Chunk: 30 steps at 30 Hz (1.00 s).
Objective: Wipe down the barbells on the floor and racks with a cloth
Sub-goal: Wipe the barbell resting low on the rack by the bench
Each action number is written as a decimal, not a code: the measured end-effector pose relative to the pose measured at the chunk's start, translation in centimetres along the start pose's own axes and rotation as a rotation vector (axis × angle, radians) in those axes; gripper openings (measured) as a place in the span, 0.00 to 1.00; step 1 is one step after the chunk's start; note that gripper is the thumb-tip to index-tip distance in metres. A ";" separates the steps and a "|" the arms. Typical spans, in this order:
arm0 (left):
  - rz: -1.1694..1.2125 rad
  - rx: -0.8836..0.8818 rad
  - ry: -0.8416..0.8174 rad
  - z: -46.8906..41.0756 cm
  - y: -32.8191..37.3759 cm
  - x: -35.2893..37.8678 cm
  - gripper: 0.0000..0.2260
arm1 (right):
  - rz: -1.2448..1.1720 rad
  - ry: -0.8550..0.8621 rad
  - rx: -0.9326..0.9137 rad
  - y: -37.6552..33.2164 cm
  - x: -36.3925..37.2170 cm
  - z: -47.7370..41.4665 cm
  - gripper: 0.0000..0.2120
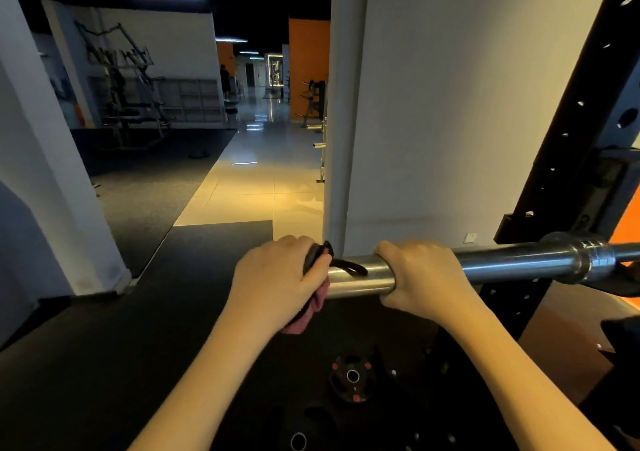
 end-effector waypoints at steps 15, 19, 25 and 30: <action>-0.115 0.004 0.278 0.3 2.1 1.1 0.25 | 0.166 0.357 0.094 2.5 1.9 3.3 0.22; -0.112 0.079 0.209 -0.1 4.2 2.1 0.27 | 0.016 0.020 -0.031 3.5 0.0 1.8 0.20; -0.086 0.097 0.291 1.0 1.3 0.9 0.21 | -0.304 -0.361 0.046 4.9 0.0 1.2 0.27; -0.111 -0.023 0.360 0.5 4.8 2.1 0.21 | 0.135 0.185 0.149 5.1 1.5 5.4 0.33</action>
Point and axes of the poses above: each hand's wrist, its own z-axis away from the middle knuckle, its own x-axis out of the palm, y = z × x, the point moved 4 cm from there along -z, towards the middle knuckle, and after that the axes turned 14 degrees about -x, right-handed, at the moved point
